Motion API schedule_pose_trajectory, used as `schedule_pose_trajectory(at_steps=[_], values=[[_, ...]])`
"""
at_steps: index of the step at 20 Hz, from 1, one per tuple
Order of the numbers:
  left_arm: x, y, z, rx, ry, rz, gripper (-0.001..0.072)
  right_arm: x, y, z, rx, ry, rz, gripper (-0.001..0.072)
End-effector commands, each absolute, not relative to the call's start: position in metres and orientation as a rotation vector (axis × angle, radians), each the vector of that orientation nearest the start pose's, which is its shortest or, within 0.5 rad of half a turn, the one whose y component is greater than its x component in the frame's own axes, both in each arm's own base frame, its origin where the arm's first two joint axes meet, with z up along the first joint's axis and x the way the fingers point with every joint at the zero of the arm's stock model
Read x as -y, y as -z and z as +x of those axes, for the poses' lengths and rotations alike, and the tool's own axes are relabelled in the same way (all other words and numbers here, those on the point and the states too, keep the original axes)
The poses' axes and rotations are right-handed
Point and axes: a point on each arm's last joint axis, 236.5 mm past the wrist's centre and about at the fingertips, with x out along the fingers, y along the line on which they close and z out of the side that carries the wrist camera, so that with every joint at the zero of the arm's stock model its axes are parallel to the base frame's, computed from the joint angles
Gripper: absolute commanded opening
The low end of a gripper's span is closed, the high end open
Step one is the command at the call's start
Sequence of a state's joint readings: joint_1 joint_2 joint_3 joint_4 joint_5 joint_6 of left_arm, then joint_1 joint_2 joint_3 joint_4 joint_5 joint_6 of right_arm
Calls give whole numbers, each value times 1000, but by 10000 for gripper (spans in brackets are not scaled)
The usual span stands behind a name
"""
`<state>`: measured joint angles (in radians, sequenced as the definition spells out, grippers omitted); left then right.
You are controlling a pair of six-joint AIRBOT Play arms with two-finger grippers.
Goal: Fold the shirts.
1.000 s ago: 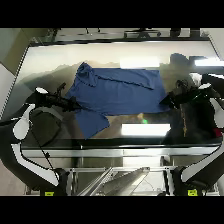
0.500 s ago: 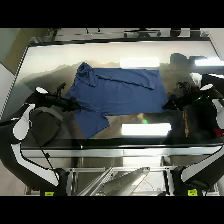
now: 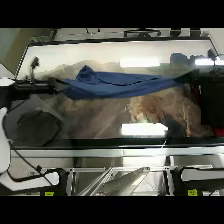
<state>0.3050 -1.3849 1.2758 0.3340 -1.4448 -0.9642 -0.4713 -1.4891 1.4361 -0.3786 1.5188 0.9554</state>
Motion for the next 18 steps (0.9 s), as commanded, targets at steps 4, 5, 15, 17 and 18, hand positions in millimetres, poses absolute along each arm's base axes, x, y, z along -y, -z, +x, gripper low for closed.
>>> schedule_pose_trajectory(at_steps=[4,5,15,17,18], values=[[97,-462,267,90,1149,-576,28,-25,-458,314,49,-501,229,19],[96,-485,248,142,1109,-513,28,-29,-488,288,157,-426,173,19],[90,-463,289,-73,966,-437,29,-27,-469,275,88,-334,121,17],[102,-402,345,-265,929,-436,29,-14,-425,313,-28,-397,214,17],[108,-373,370,-343,913,-435,28,-8,-395,334,-97,-418,261,17]])
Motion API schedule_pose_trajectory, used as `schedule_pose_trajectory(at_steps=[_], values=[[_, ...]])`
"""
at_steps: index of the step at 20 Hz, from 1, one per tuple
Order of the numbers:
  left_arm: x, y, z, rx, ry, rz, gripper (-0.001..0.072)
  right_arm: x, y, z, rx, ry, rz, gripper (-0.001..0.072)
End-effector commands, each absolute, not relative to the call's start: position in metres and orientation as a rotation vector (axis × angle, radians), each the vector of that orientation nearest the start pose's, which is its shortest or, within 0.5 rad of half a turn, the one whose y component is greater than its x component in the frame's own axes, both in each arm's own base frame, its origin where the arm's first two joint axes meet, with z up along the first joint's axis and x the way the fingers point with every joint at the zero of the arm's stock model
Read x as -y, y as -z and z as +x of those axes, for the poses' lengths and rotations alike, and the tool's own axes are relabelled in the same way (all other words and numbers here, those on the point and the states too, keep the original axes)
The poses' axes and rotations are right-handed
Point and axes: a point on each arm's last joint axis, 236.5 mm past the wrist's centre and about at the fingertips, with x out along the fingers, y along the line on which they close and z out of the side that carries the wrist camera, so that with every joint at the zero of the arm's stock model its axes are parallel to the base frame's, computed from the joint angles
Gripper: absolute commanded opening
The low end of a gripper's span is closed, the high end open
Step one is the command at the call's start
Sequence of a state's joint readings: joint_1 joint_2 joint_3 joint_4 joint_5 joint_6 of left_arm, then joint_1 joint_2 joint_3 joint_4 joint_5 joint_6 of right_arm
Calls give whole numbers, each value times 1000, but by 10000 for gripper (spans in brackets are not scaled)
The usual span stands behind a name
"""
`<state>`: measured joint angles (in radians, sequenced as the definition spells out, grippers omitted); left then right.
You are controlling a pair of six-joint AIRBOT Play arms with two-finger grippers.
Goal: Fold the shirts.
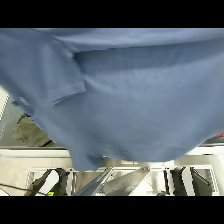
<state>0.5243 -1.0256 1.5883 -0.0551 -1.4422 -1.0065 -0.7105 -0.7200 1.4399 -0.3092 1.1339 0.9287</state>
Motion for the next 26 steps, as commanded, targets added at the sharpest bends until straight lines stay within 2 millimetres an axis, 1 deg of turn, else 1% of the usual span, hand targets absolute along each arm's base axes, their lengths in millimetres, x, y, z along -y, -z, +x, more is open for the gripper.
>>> schedule_pose_trajectory(at_steps=[1,2,3,5,7,9,10,11,12,13,14,16,18,19,21,22,24,26], values=[[114,-340,396,-425,892,-437,29,-1,-355,359,-191,-423,307,17],[118,-306,418,-501,876,-439,29,3,-314,381,-283,-424,340,17],[124,-270,439,-581,865,-450,28,4,-267,404,-381,-423,373,17],[129,-196,476,-724,830,-486,28,3,-178,443,-538,-413,414,17],[124,-125,508,-829,766,-534,28,0,-102,477,-654,-395,462,17],[113,-66,533,-882,704,-588,27,0,-37,502,-726,-359,490,17],[105,-42,544,-896,665,-611,27,-1,-9,513,-759,-343,508,17],[99,-19,553,-902,632,-617,27,-1,12,521,-784,-332,529,17],[94,0,561,-905,603,-618,27,-1,28,530,-798,-325,554,16],[89,14,566,-910,582,-619,27,-2,37,539,-801,-325,581,16],[89,25,572,-918,580,-623,27,-1,42,549,-794,-325,604,17],[87,31,587,-905,593,-614,27,3,42,571,-760,-327,640,16],[85,27,604,-870,599,-594,27,6,39,586,-734,-332,648,17],[84,22,610,-854,607,-583,27,6,40,589,-733,-335,650,16],[84,16,612,-854,638,-560,26,4,47,585,-756,-348,655,16],[82,19,609,-880,637,-538,25,-1,51,581,-777,-371,660,16],[77,33,592,-986,624,-478,25,-10,61,567,-838,-427,641,17],[70,44,572,-1089,632,-408,18,-9,70,557,-884,-439,595,17]])
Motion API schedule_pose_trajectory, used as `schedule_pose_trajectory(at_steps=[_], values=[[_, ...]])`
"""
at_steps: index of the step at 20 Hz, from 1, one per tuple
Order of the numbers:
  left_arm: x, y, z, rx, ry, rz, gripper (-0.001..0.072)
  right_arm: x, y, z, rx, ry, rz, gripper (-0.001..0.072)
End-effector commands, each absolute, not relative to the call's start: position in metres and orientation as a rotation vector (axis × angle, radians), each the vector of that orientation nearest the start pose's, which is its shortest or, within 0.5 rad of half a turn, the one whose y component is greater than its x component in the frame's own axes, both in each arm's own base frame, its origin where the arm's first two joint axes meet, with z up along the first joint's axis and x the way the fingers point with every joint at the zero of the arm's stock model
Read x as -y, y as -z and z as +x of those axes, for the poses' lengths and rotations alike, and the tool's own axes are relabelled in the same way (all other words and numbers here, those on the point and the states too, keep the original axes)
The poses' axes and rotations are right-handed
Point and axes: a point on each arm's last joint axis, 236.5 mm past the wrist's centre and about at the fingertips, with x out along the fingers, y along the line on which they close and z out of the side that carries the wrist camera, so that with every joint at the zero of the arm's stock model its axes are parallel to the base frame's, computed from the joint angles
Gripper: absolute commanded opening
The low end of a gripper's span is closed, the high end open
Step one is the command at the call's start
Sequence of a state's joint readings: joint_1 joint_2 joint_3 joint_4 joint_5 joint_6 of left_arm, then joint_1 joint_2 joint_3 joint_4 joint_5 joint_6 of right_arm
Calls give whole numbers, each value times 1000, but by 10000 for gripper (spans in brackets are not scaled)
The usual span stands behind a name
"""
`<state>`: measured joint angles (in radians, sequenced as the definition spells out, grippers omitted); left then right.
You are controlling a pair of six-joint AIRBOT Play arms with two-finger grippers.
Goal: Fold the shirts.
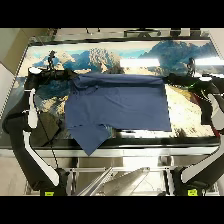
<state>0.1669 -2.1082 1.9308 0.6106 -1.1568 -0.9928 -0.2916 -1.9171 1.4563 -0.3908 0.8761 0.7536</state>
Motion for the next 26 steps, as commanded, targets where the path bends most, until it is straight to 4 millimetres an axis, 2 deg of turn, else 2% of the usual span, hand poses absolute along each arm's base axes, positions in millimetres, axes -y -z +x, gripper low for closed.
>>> schedule_pose_trajectory(at_steps=[1,3,7,14,15,16,17,18,20,21,22,24,26], values=[[64,51,565,-1131,617,-386,18,-6,74,554,-899,-432,583,17],[54,67,555,-1189,583,-362,18,-2,79,552,-913,-421,571,17],[61,89,548,-1213,576,-362,18,-5,92,550,-938,-417,590,17],[70,93,554,-1186,577,-333,19,-9,95,550,-945,-424,591,19],[71,93,551,-1196,586,-335,20,-11,94,548,-951,-437,593,30],[71,90,547,-1207,597,-333,48,-11,94,544,-961,-447,579,167],[71,84,544,-1211,606,-332,200,-9,92,539,-976,-459,558,271],[68,75,543,-1203,608,-329,264,-3,89,533,-995,-458,532,270],[55,49,542,-1177,589,-304,263,18,78,518,-1049,-411,488,277],[41,35,540,-1173,545,-283,263,33,69,508,-1080,-372,474,354],[27,20,536,-1178,497,-271,262,45,58,496,-1110,-339,475,391],[0,-6,516,-1227,399,-265,261,57,39,465,-1183,-344,490,379],[-6,-23,481,-1291,392,-296,259,57,34,427,-1271,-369,561,340]])
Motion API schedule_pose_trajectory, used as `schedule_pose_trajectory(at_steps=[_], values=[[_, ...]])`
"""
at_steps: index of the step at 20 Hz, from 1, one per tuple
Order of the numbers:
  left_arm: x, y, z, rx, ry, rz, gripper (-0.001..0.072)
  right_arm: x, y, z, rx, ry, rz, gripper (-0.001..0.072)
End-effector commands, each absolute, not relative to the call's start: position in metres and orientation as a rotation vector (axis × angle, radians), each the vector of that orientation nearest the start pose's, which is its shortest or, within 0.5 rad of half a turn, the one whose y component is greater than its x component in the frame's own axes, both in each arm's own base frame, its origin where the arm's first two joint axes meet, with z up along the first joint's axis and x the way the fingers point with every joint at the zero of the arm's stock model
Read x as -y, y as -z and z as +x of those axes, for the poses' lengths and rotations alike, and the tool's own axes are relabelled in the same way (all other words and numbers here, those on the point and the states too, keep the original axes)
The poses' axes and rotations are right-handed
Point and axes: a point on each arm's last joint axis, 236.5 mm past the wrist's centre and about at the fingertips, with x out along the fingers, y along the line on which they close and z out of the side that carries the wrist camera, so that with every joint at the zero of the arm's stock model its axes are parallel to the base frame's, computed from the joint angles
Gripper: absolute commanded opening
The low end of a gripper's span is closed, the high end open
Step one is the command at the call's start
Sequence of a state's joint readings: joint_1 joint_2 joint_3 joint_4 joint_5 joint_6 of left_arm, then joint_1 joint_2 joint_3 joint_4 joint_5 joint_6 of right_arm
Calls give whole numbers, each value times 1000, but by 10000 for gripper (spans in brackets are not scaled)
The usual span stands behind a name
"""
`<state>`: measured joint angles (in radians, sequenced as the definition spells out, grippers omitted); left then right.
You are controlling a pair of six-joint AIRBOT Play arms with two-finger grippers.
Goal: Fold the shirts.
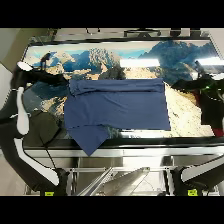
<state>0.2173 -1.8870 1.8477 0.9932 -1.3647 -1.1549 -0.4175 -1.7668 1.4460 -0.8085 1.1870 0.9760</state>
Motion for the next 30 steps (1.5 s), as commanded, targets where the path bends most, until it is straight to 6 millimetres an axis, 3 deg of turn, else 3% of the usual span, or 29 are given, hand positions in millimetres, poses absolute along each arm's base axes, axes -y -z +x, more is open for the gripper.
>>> schedule_pose_trajectory(at_steps=[1,5,8,10,13,20,24,30], values=[[-5,-25,460,-1326,390,-317,260,56,40,407,-1317,-359,601,340],[6,-2,378,-1422,350,-407,259,32,81,337,-1455,-320,700,342],[19,18,317,-1512,339,-473,259,11,108,306,-1533,-317,750,344],[28,30,283,-1560,321,-515,259,-4,118,295,-1554,-345,743,344],[34,43,246,-1594,282,-558,260,-22,129,296,-1555,-372,690,343],[31,78,190,-1635,146,-722,260,-35,128,310,-1496,-421,651,343],[50,96,206,-1529,133,-828,260,-33,129,313,-1481,-419,638,342],[80,123,200,-1546,168,-713,260,-33,129,313,-1478,-419,637,343]])
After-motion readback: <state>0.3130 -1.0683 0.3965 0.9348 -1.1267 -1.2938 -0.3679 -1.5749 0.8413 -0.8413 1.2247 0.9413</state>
